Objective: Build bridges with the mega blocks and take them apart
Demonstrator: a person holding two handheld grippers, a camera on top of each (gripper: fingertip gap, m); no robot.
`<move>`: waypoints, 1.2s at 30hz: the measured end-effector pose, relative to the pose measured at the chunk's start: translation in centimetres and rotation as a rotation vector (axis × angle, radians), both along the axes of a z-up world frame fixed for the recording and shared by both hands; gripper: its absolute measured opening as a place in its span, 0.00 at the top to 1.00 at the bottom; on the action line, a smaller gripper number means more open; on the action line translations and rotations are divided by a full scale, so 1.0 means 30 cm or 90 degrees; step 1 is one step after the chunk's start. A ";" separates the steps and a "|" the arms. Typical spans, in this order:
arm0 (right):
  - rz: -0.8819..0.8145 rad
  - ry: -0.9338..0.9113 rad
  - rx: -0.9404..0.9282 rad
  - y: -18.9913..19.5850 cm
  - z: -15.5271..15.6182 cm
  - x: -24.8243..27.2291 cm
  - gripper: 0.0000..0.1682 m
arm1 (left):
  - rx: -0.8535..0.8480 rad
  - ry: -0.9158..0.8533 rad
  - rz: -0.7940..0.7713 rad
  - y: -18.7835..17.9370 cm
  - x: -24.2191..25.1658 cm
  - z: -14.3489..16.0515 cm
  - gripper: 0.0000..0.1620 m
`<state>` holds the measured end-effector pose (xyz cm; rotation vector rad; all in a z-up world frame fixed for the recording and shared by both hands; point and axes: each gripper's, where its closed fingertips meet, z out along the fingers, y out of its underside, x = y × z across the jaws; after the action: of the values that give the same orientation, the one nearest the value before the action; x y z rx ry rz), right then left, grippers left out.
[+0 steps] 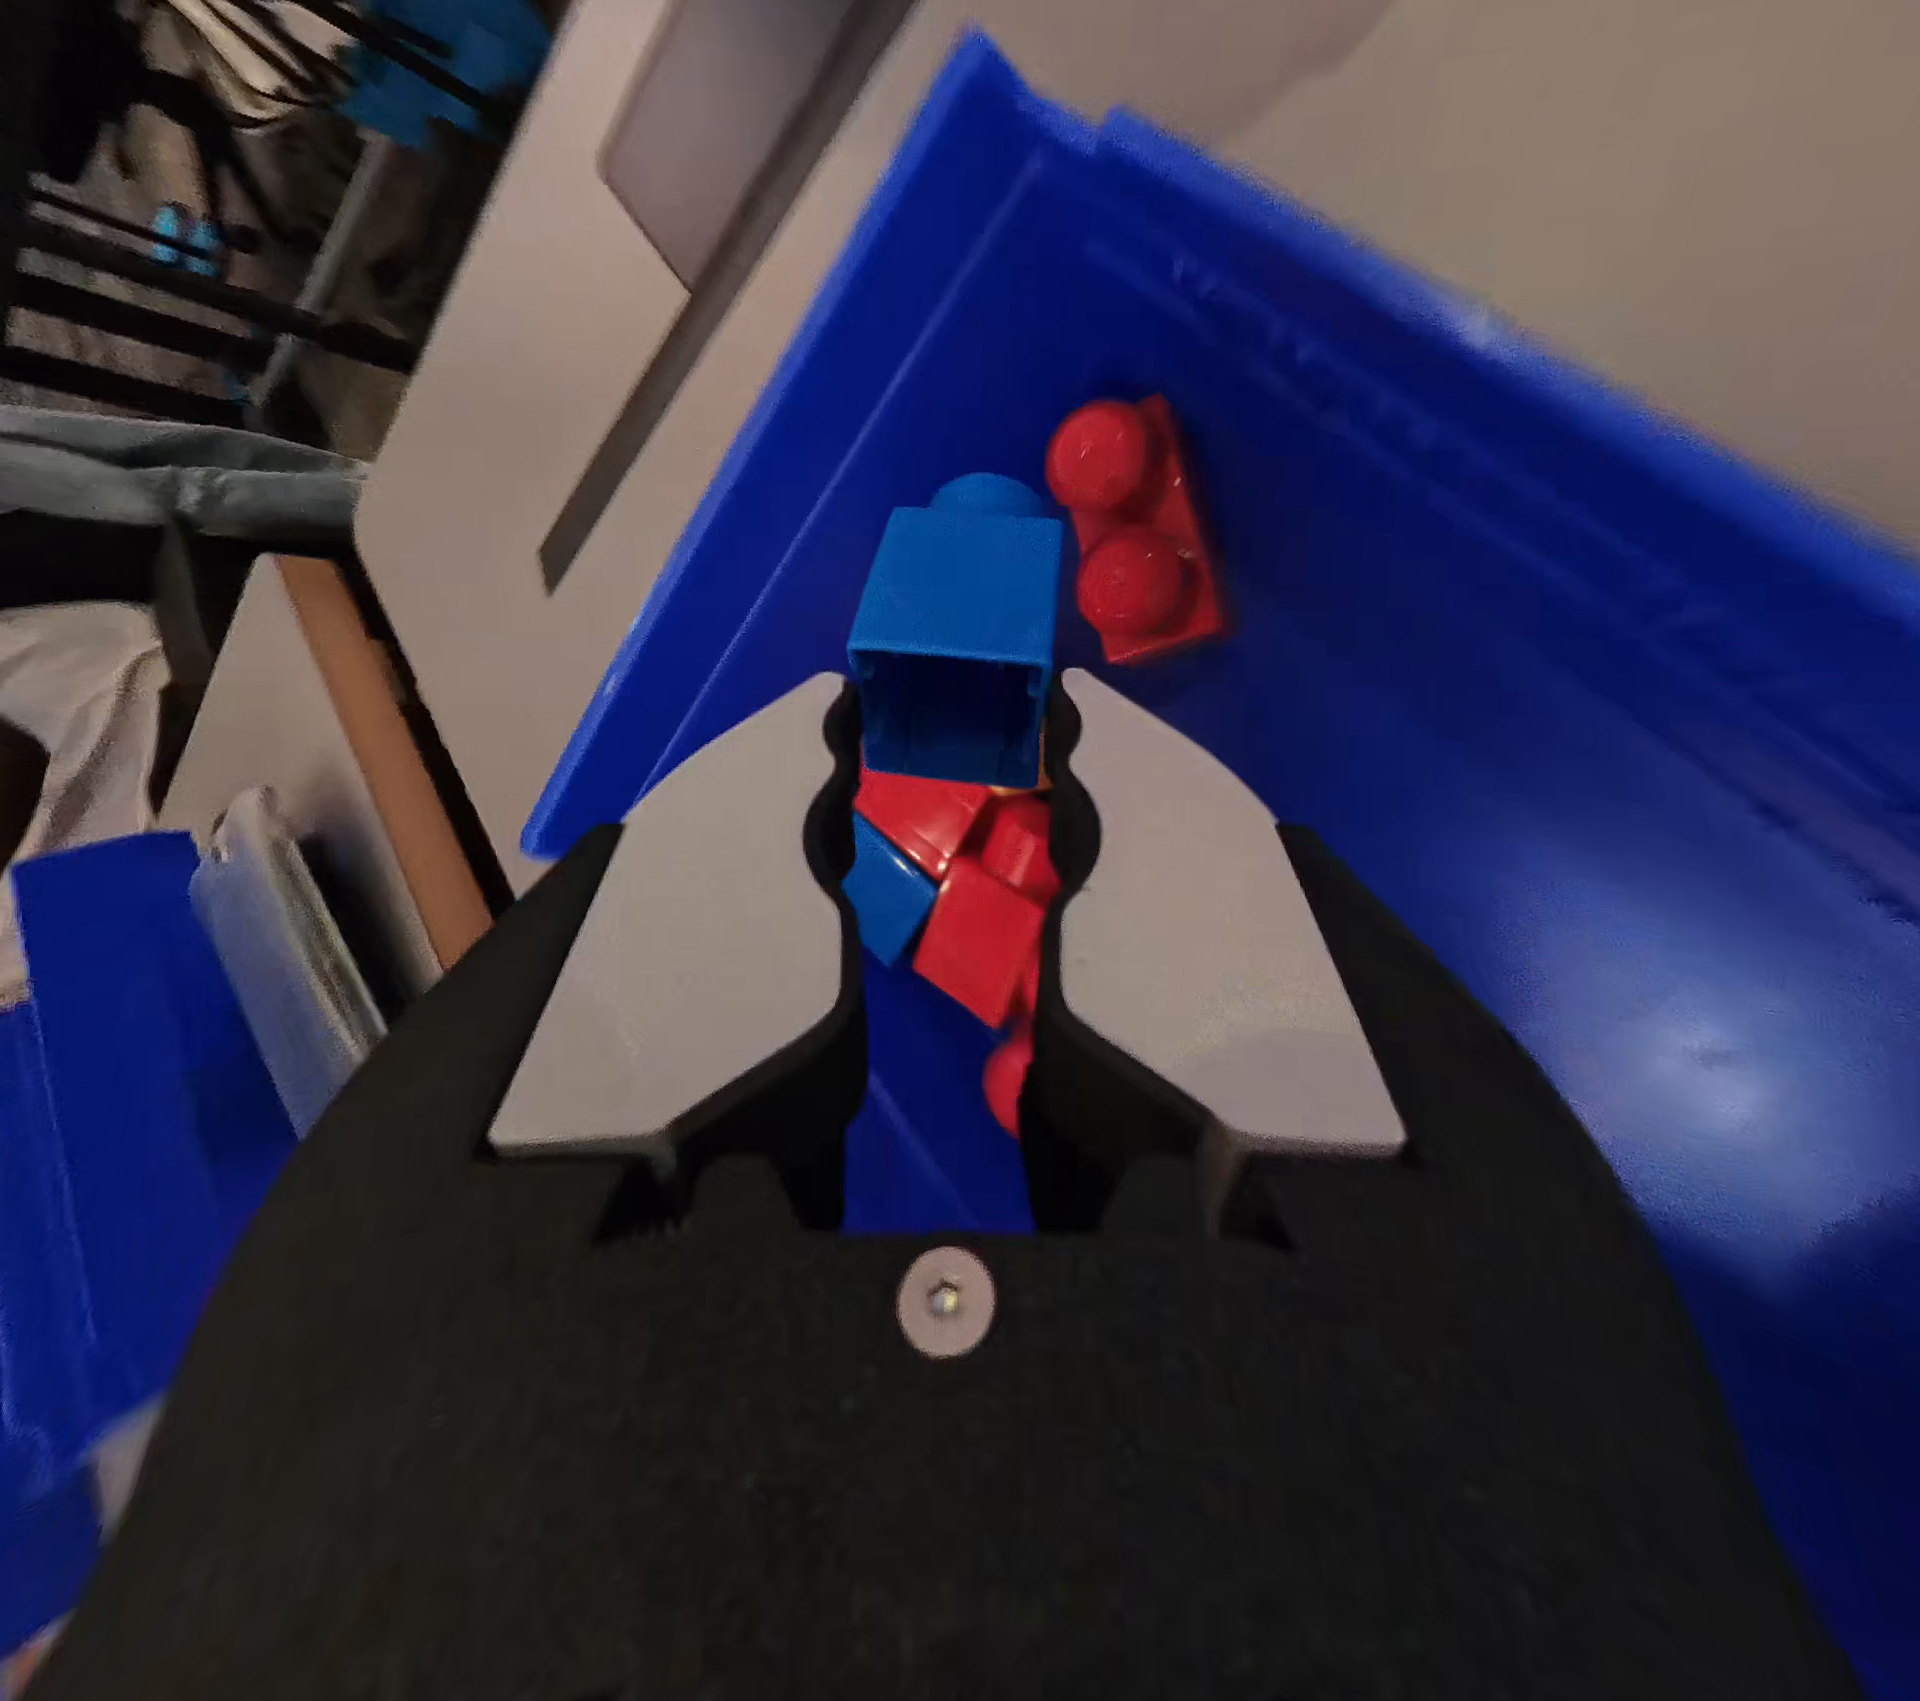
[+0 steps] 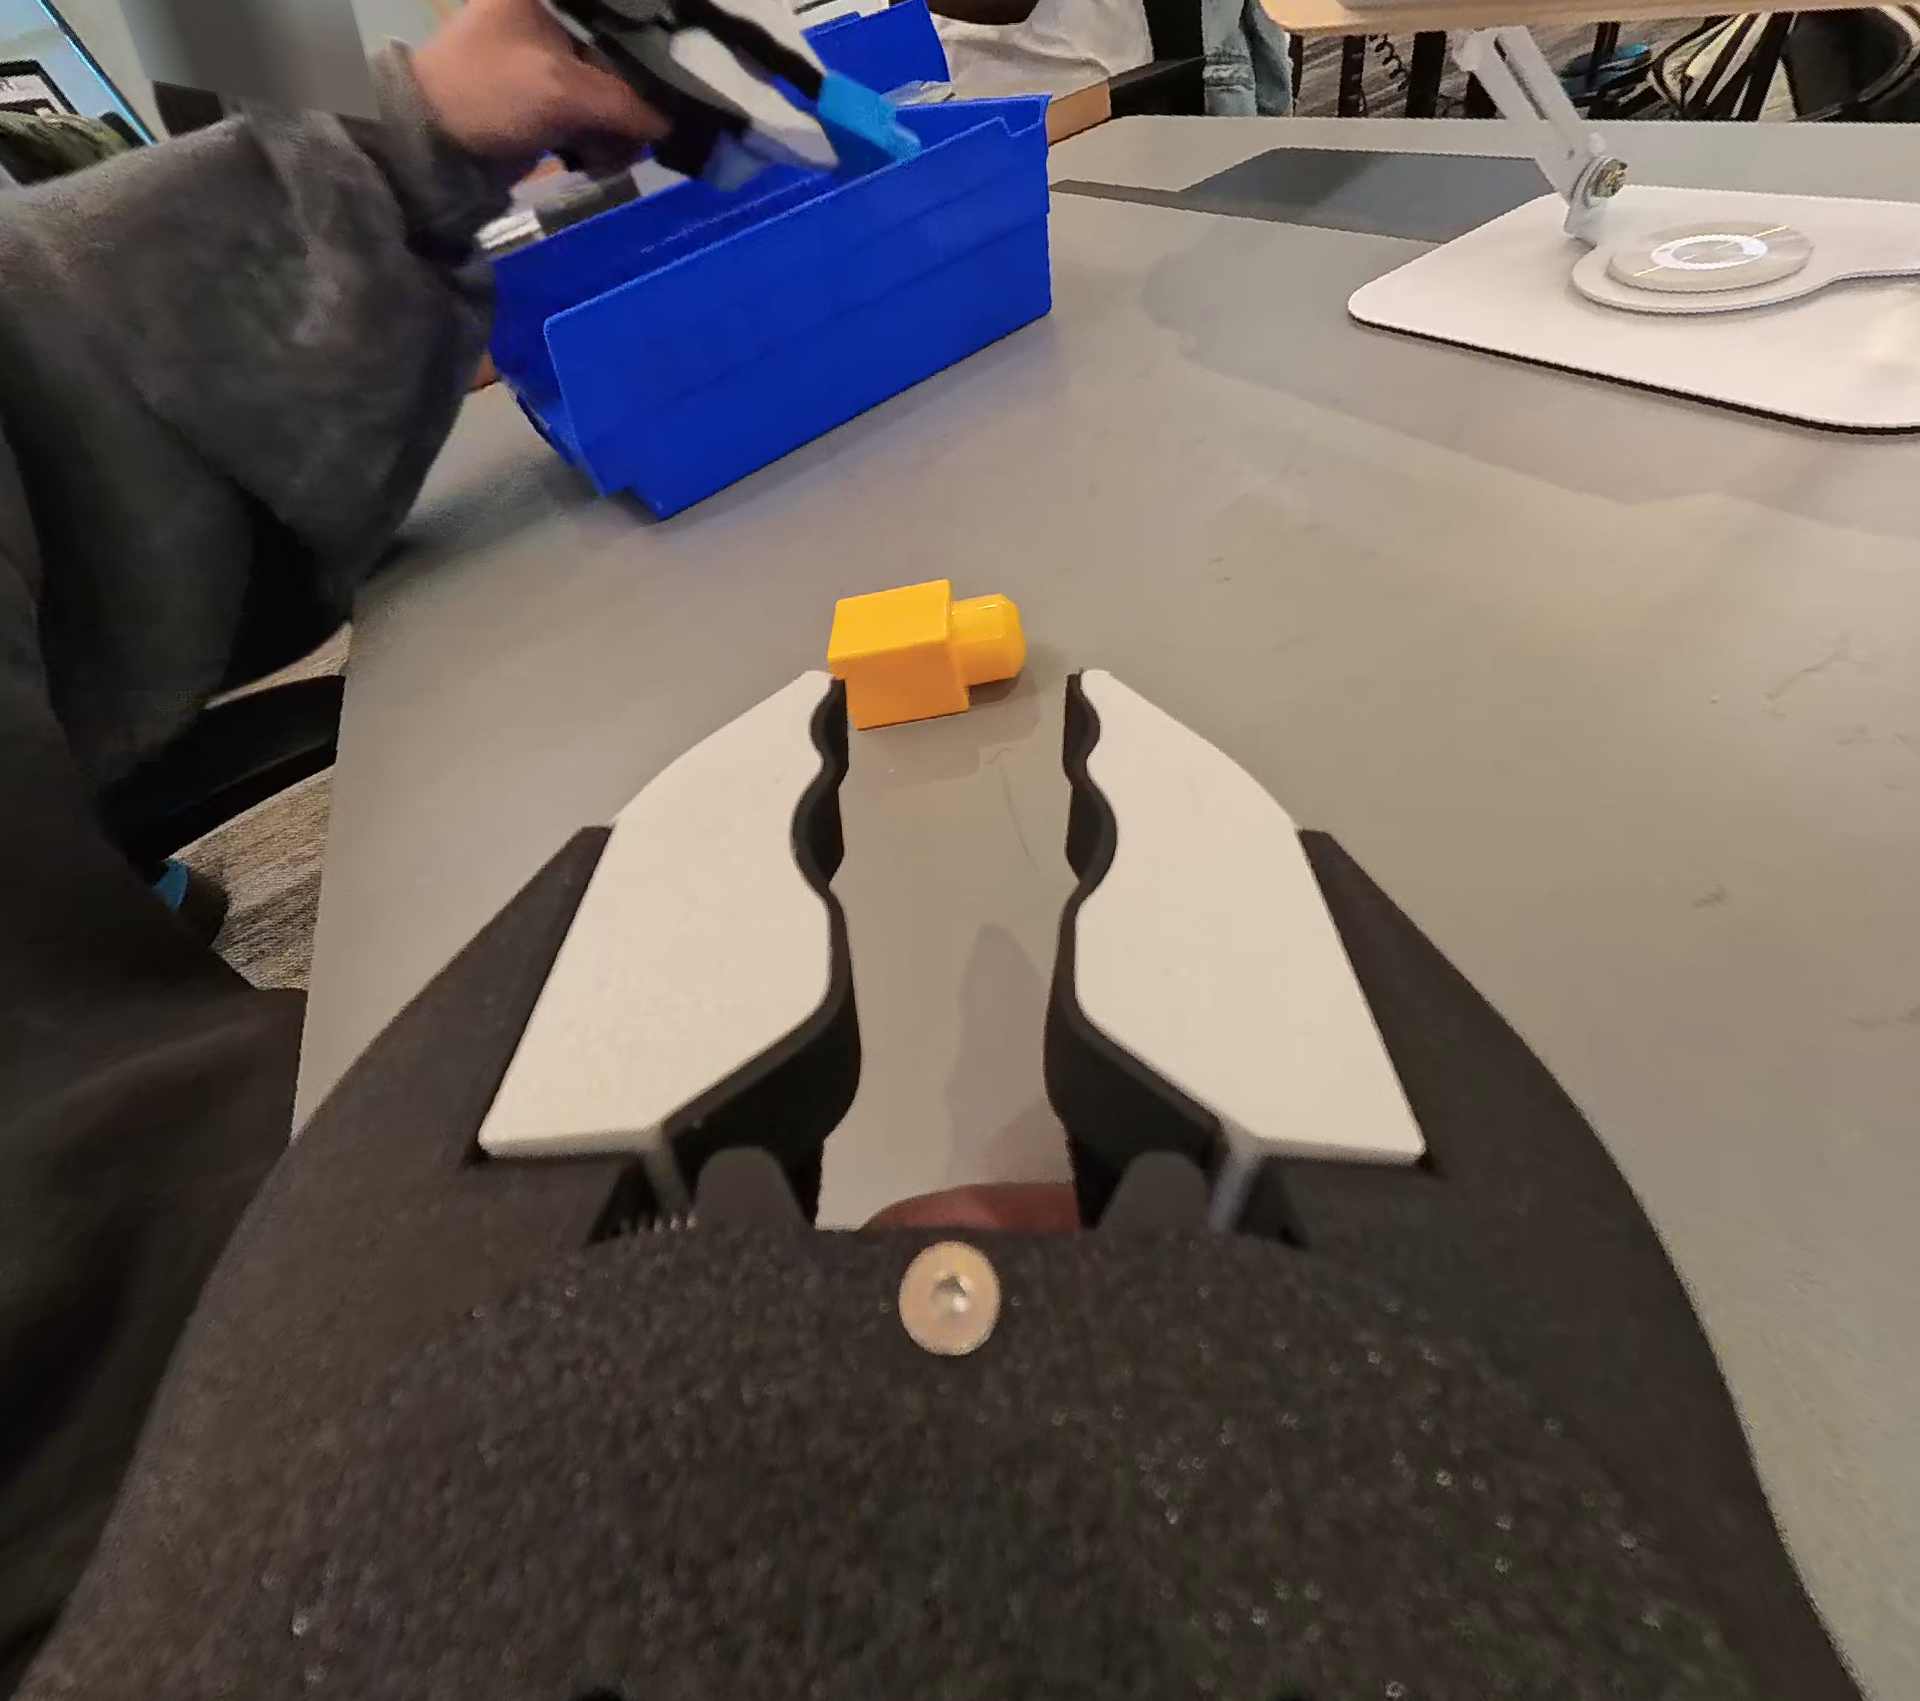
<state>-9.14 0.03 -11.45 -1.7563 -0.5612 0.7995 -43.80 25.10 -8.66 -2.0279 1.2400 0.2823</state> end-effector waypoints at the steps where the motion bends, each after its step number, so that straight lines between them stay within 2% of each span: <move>1: 0.001 0.000 0.000 -0.001 -0.001 -0.001 0.76 | 0.027 -0.040 0.014 -0.045 0.011 0.053 0.79; 4: 0.003 -0.003 0.003 -0.004 0.000 -0.003 0.76 | 0.098 -0.191 0.037 -0.225 0.085 0.203 0.79; 6: 0.008 -0.005 0.001 -0.007 -0.002 -0.008 0.76 | 0.104 -0.310 0.019 -0.370 0.190 0.256 0.80; 8: 0.010 -0.009 0.002 -0.009 -0.003 -0.011 0.76 | 0.085 -0.393 -0.009 -0.504 0.313 0.258 0.80; 11: 0.011 -0.010 0.005 -0.010 -0.002 -0.012 0.76 | 0.066 -0.418 -0.013 -0.626 0.467 0.177 0.80; 17: 0.011 -0.001 0.002 -0.009 0.000 -0.008 0.77 | 0.020 -0.374 0.049 -0.644 0.634 -0.091 0.80; 20: 0.014 0.000 0.001 -0.010 0.001 -0.009 0.77 | -0.048 -0.379 0.048 -0.640 0.675 -0.178 0.80; 27: 0.016 -0.001 -0.001 -0.010 -0.001 -0.011 0.77 | -0.109 -0.370 0.039 -0.621 0.710 -0.278 0.79; 34: 0.018 0.006 -0.003 -0.010 0.001 -0.009 0.77 | -0.142 -0.336 0.011 -0.632 0.731 -0.317 0.79; 36: 0.021 0.005 -0.003 -0.012 0.000 -0.011 0.77 | -0.162 -0.327 -0.004 -0.648 0.740 -0.329 0.76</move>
<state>-9.47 -0.32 -11.44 -1.7517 -0.5850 0.8315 -21.60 5.66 -18.52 -2.1225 0.9890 -0.3990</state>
